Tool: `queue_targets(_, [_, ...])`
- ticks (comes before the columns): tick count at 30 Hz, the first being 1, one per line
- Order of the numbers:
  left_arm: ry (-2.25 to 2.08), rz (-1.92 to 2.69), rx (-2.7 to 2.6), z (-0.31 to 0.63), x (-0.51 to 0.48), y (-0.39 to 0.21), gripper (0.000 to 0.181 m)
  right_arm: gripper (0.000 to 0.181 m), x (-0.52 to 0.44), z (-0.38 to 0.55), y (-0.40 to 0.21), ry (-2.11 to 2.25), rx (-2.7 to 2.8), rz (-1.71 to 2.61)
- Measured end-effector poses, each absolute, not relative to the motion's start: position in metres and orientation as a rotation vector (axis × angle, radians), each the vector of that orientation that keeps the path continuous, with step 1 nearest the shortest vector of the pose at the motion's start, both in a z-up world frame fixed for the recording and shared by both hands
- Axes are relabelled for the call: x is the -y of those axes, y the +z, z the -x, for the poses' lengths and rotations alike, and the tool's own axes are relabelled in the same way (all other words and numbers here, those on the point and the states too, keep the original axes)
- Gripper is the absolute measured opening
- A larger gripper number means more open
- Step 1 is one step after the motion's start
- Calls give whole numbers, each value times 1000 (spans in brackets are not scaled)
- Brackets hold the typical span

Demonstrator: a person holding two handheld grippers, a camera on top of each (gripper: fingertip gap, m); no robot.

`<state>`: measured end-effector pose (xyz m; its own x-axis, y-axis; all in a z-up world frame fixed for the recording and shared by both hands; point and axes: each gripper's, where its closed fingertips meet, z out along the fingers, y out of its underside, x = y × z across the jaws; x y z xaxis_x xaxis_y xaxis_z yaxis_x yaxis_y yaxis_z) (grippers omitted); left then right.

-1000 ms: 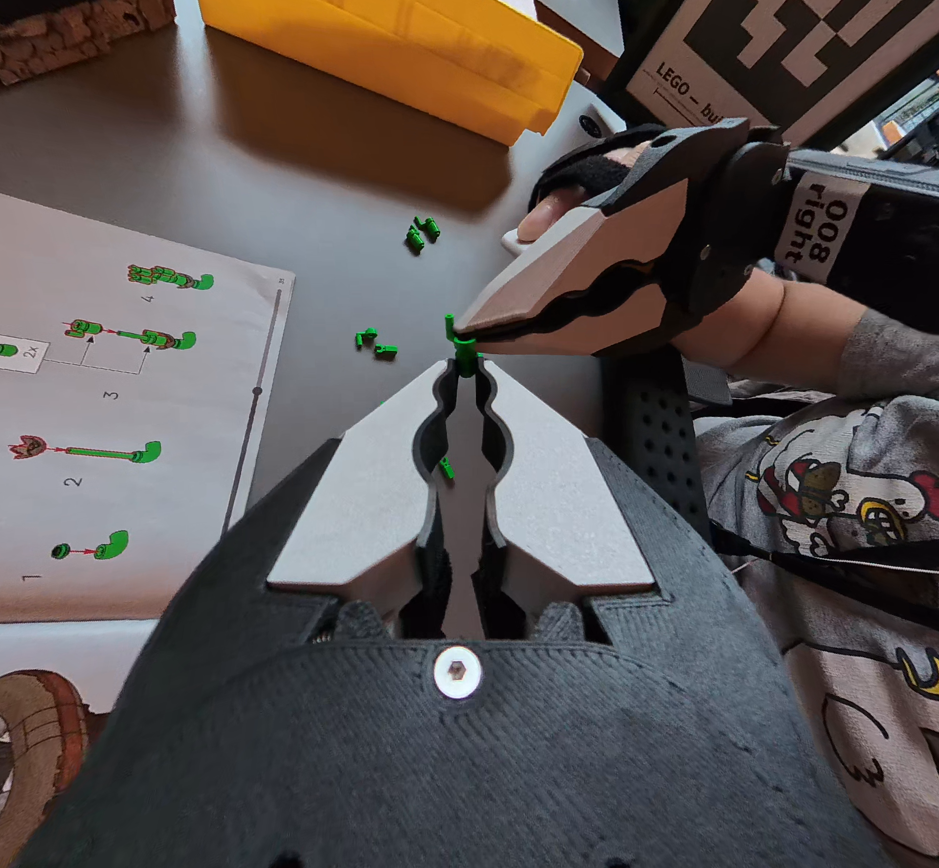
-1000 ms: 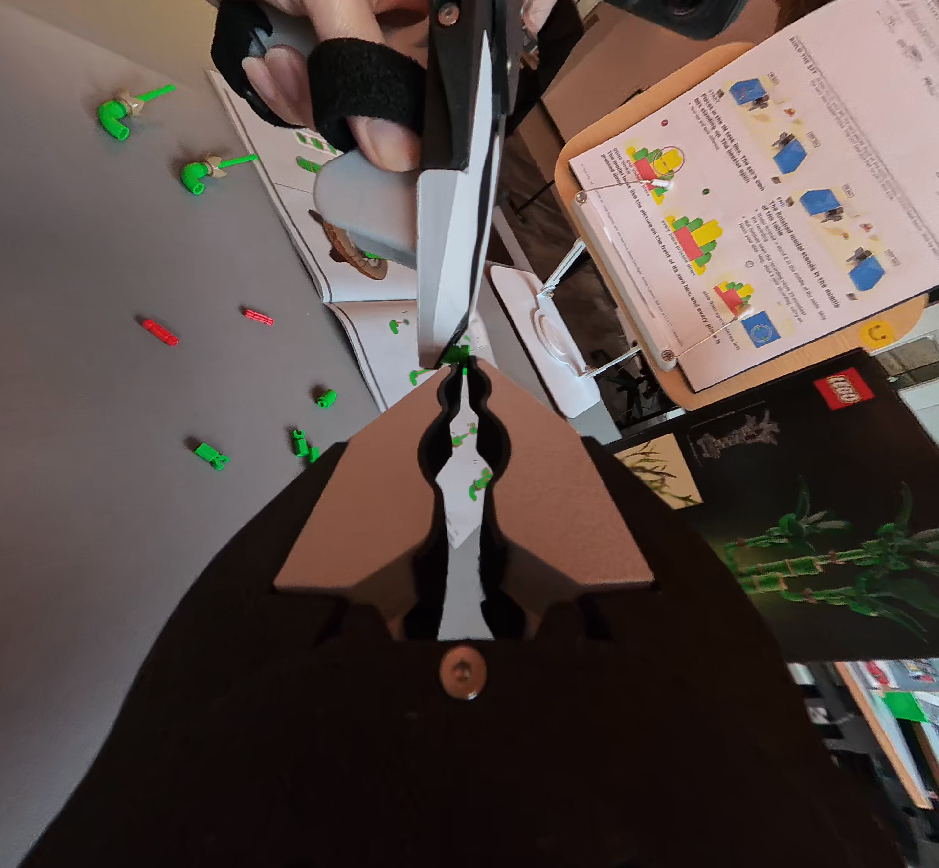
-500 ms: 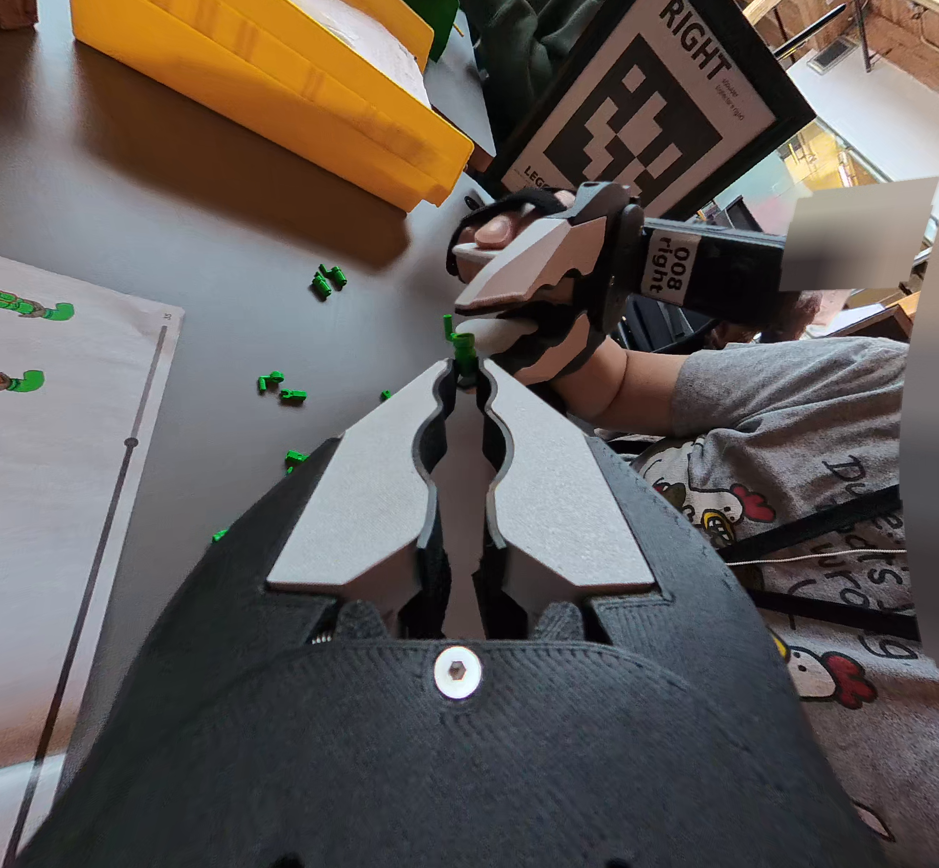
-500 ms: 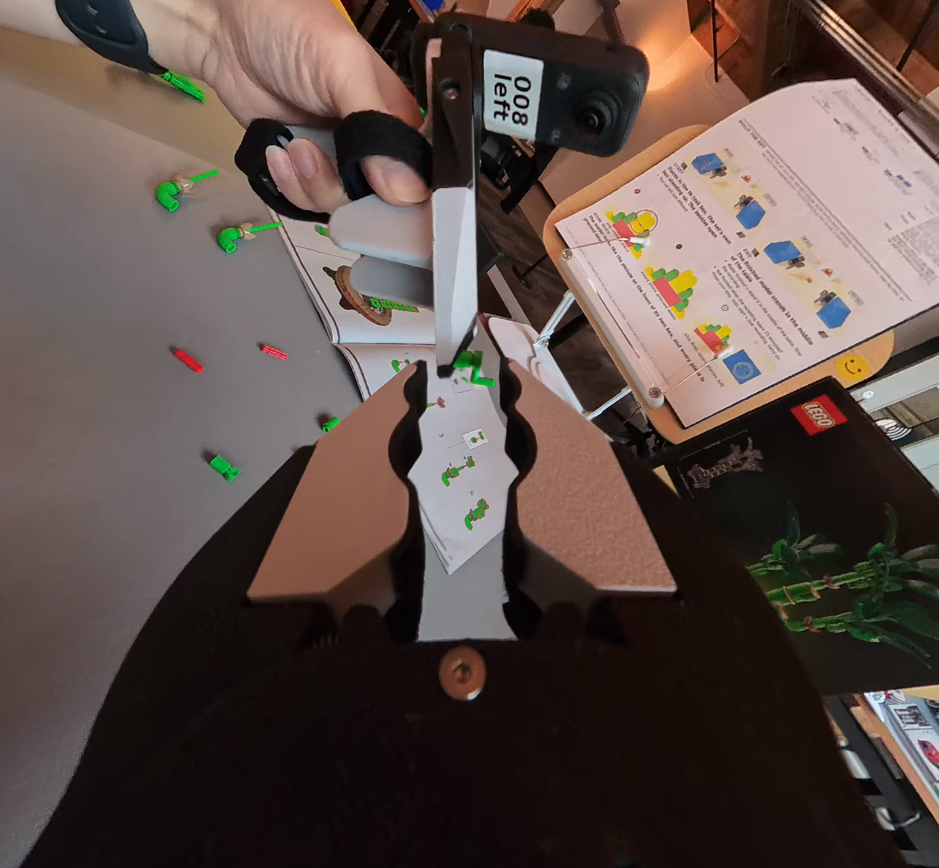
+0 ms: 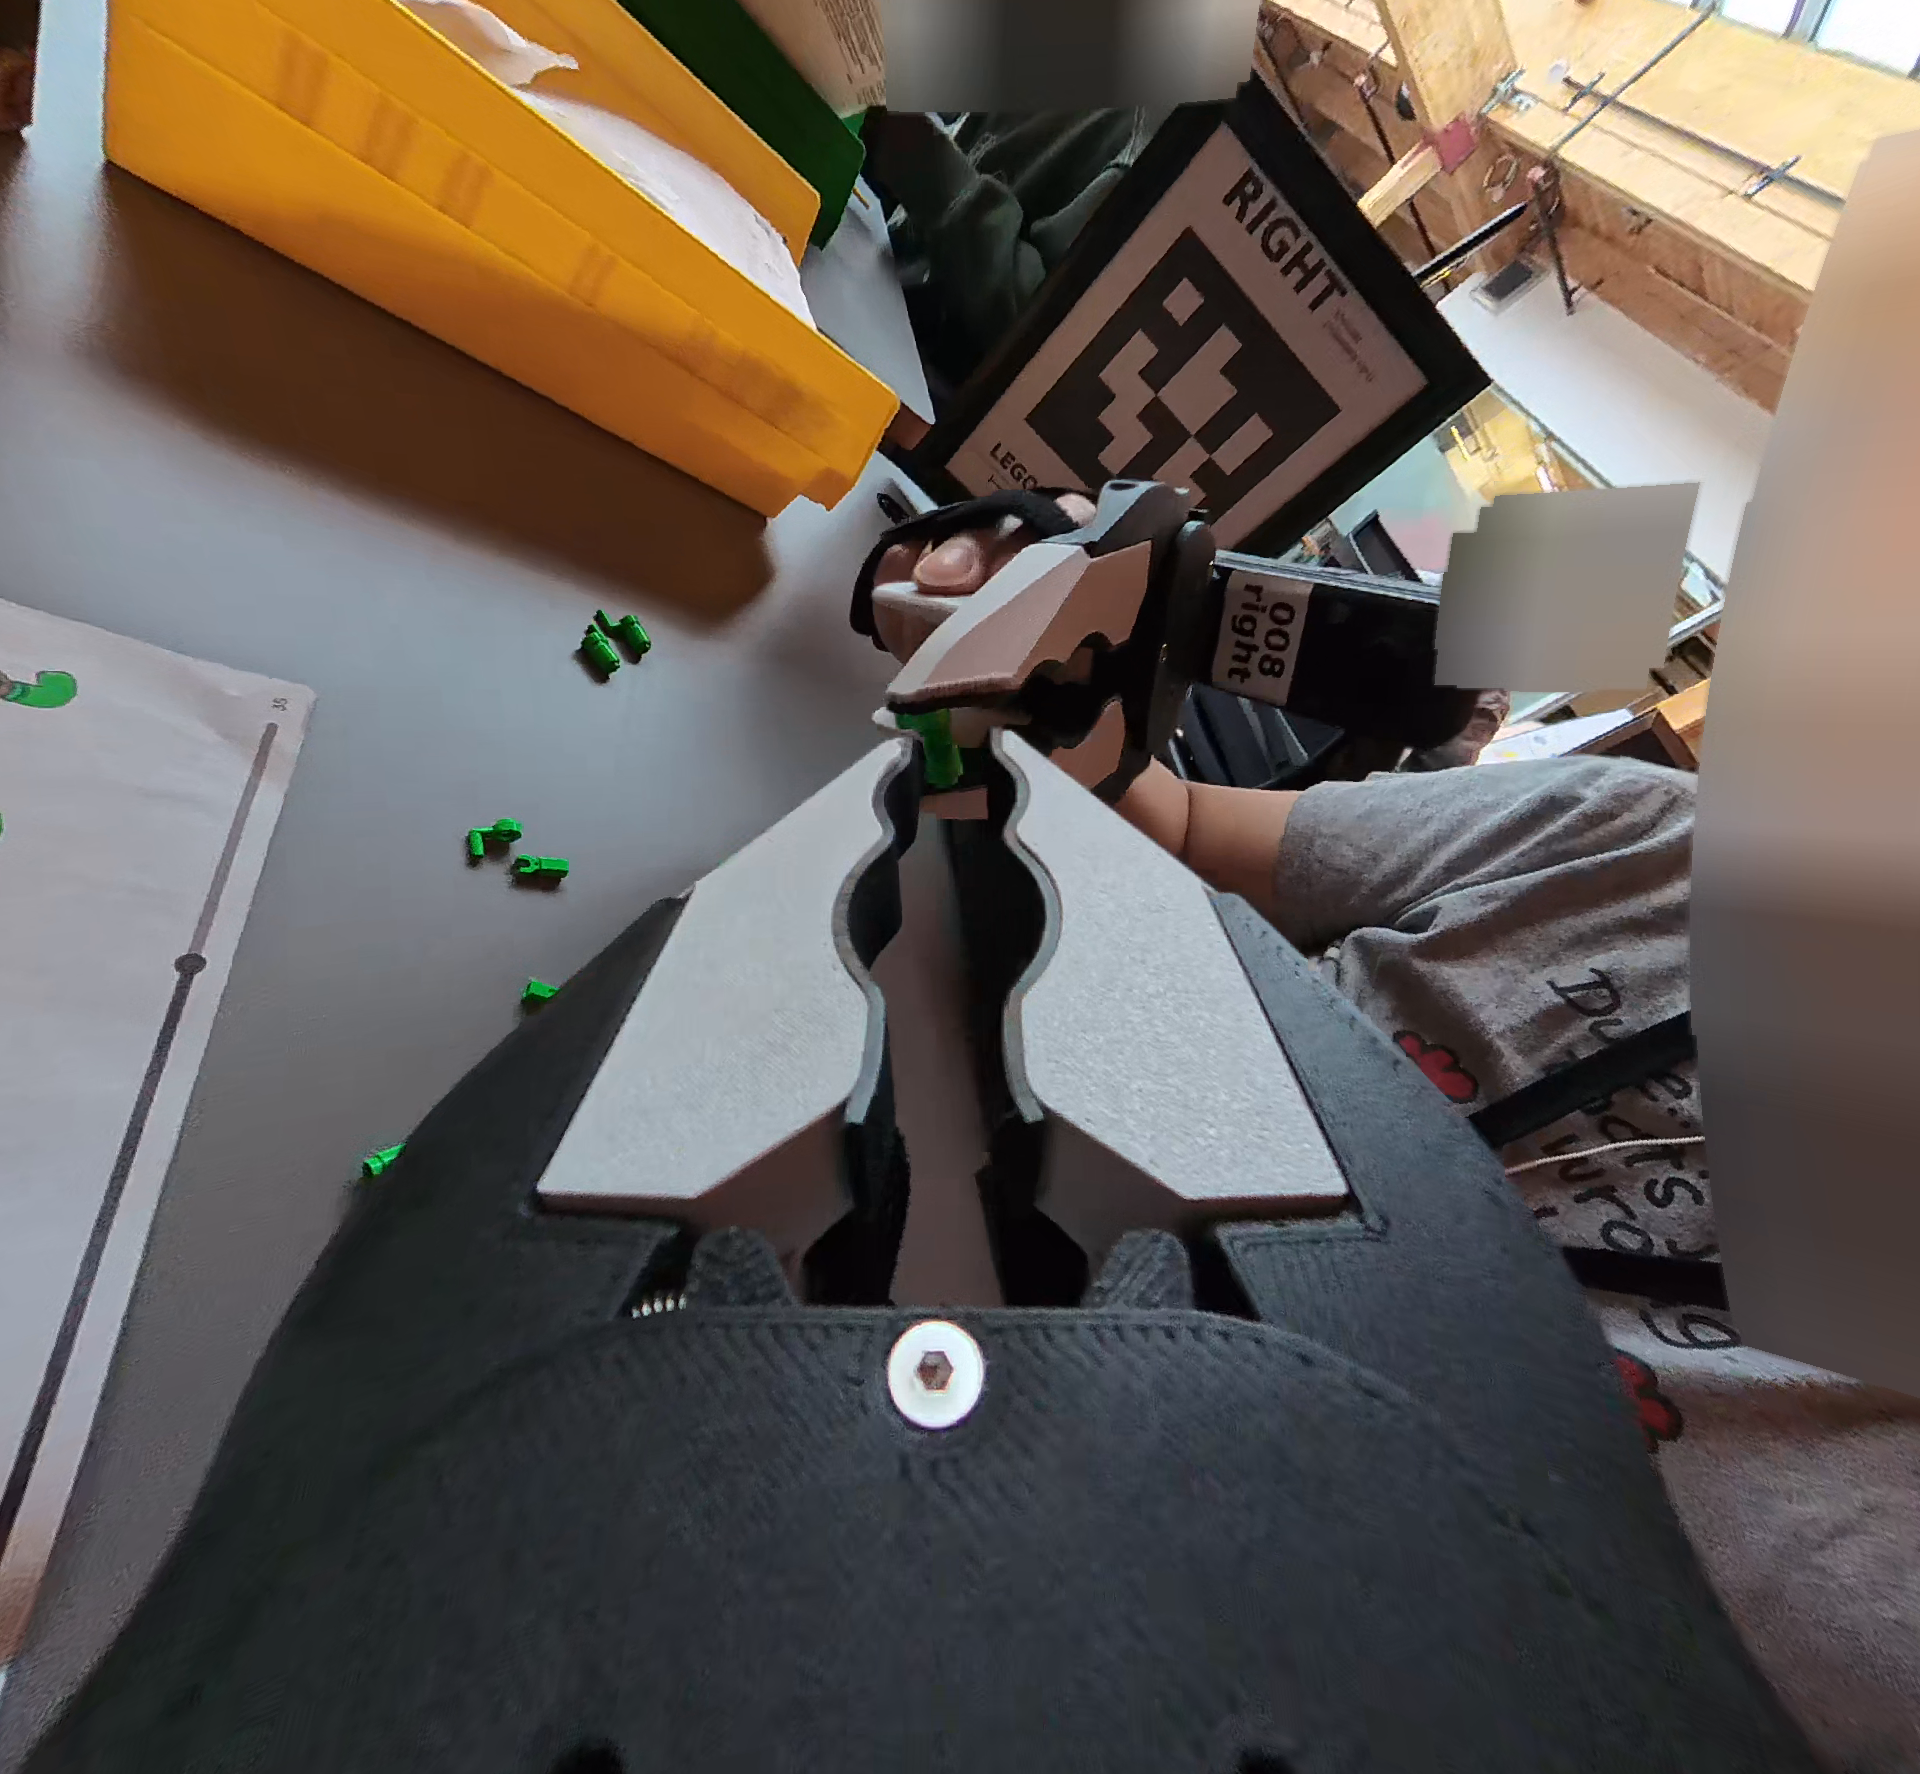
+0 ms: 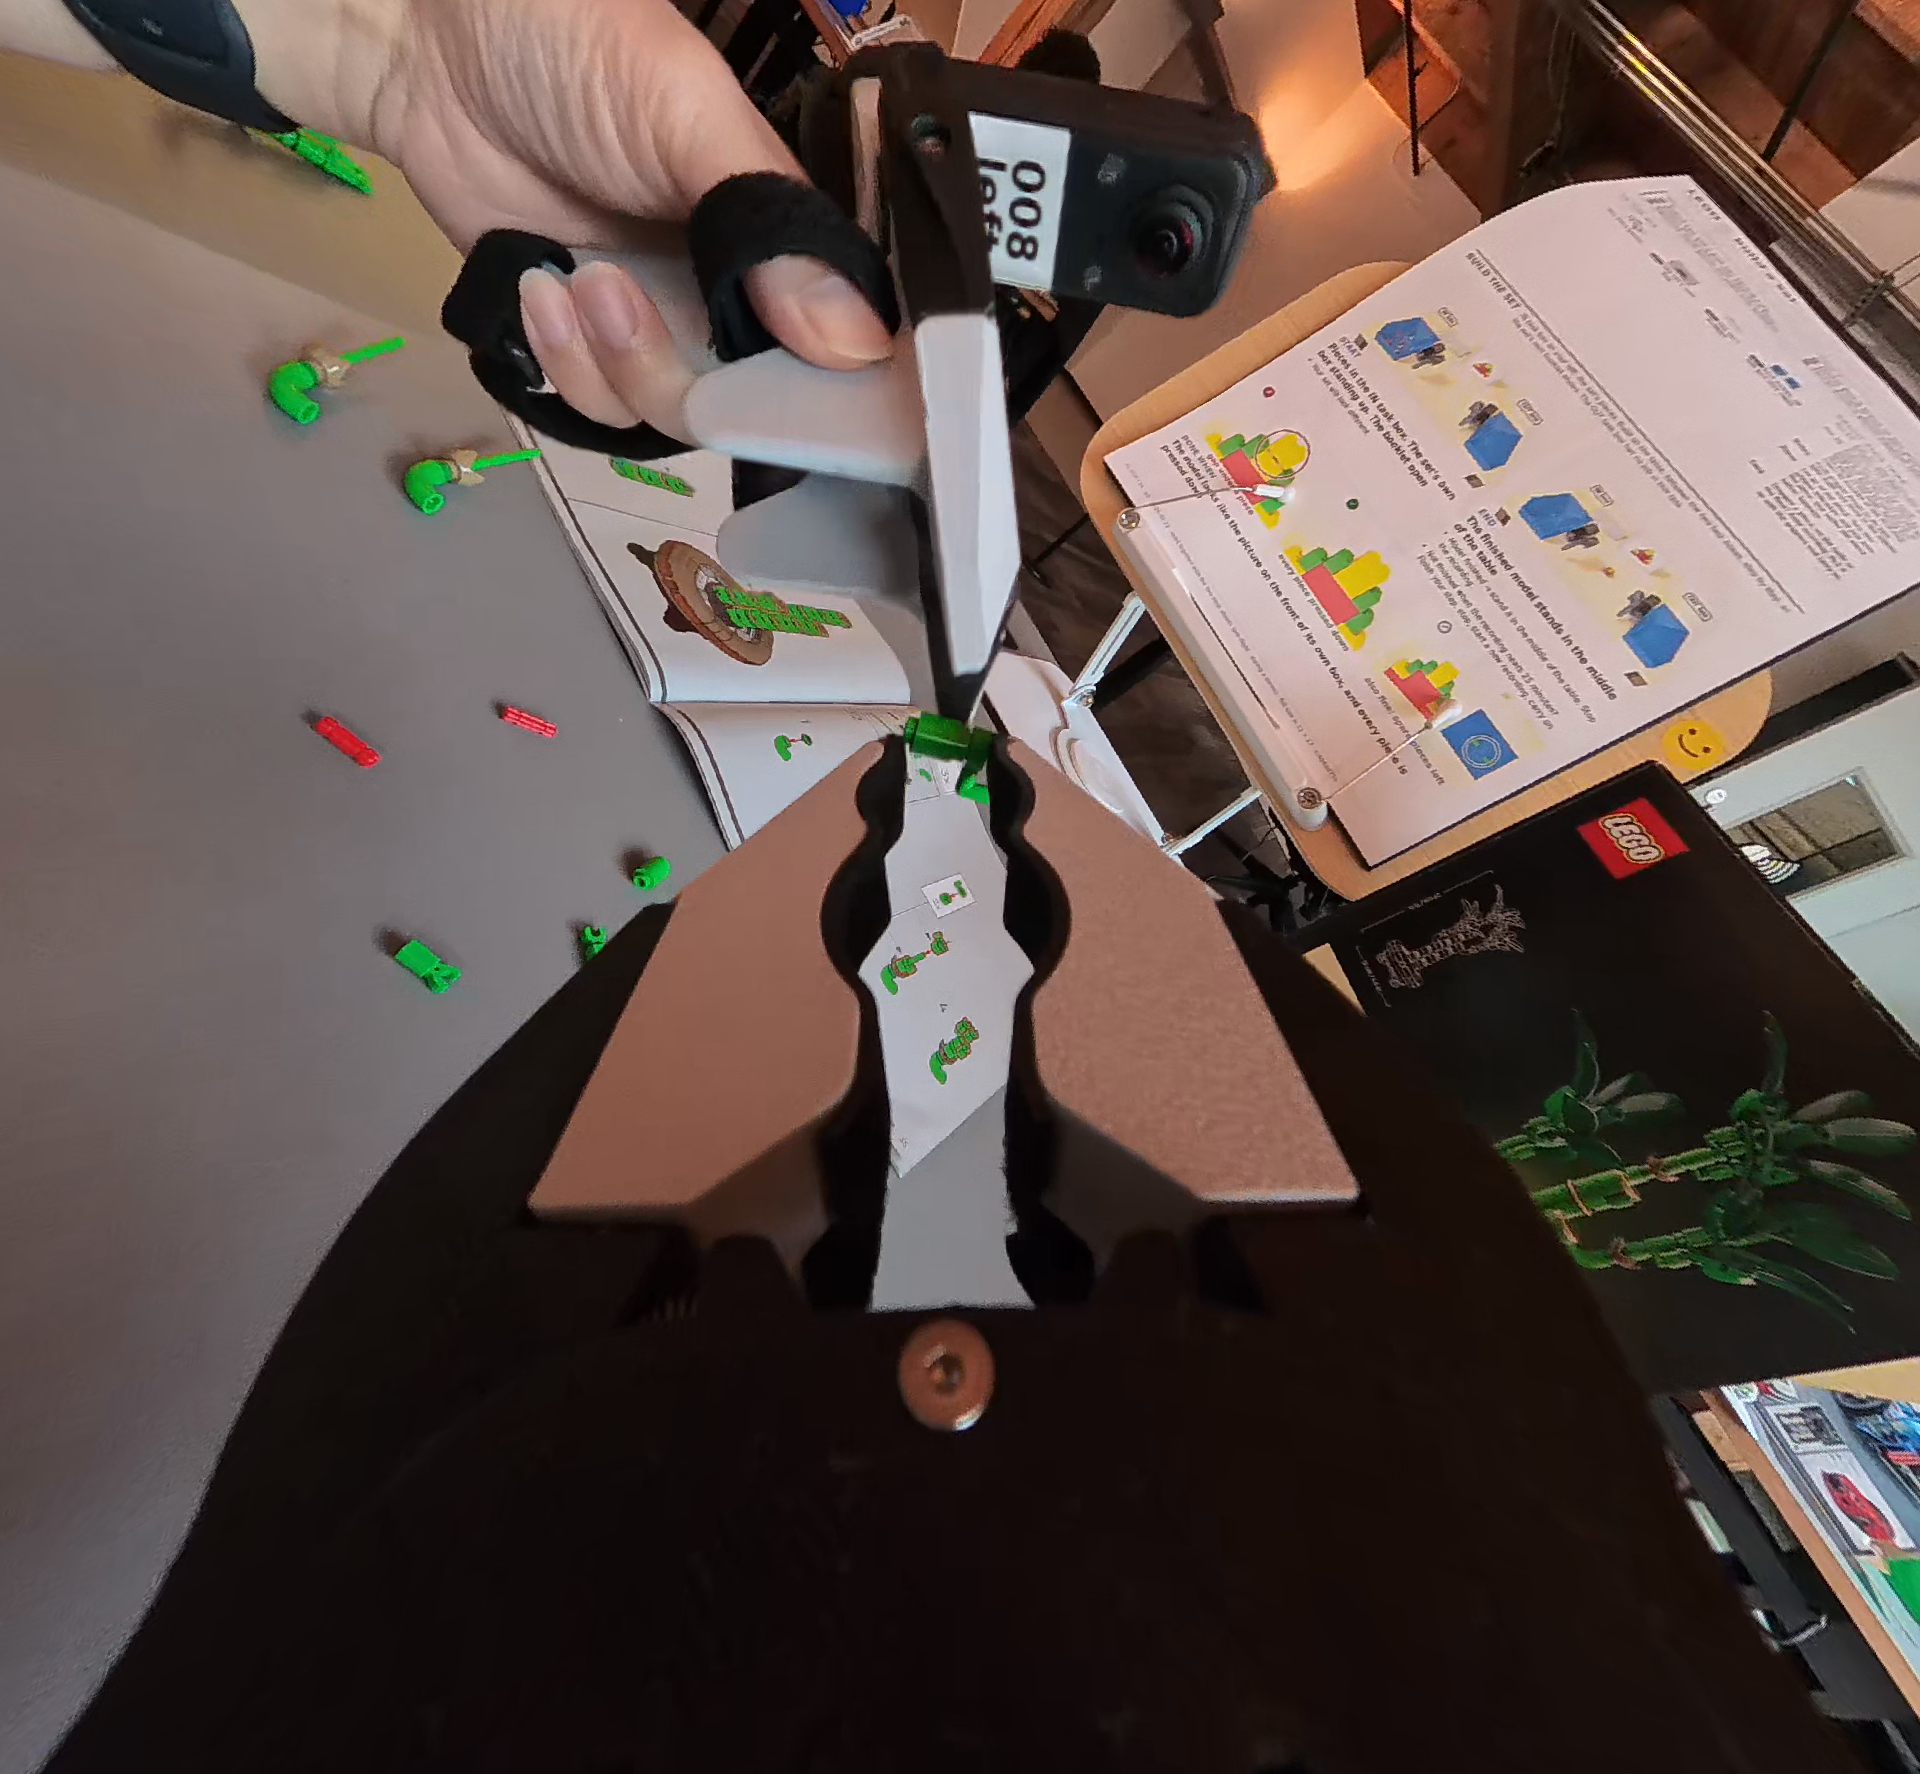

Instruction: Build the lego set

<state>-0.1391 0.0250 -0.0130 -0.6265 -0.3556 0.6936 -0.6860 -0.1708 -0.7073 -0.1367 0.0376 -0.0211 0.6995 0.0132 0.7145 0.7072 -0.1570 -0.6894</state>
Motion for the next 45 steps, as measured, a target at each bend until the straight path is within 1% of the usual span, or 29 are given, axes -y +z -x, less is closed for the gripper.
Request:
queue_targets(2, [1882,-1194,1819,141,-28,-11,8,15,-38,137,-21,-666,593,1629])
queue_targets(6, [1837,-1197,1840,142,-24,-17,12,15,-38,138,-22,-680,607,1628])
queue_targets(9, [1805,-1202,1859,142,-20,-22,7,15,-38,139,-23,-701,631,1622])
queue_targets(12, [1799,-1218,1891,140,-20,-26,6,15,-39,138,-26,-730,645,1632])
queue_targets(20, [1829,-1200,1973,140,-19,-24,6,17,-39,141,-21,-648,594,1617])
queue_targets(45, [1753,-1220,2098,142,-16,-30,6,14,-42,141,-28,-687,633,1659])
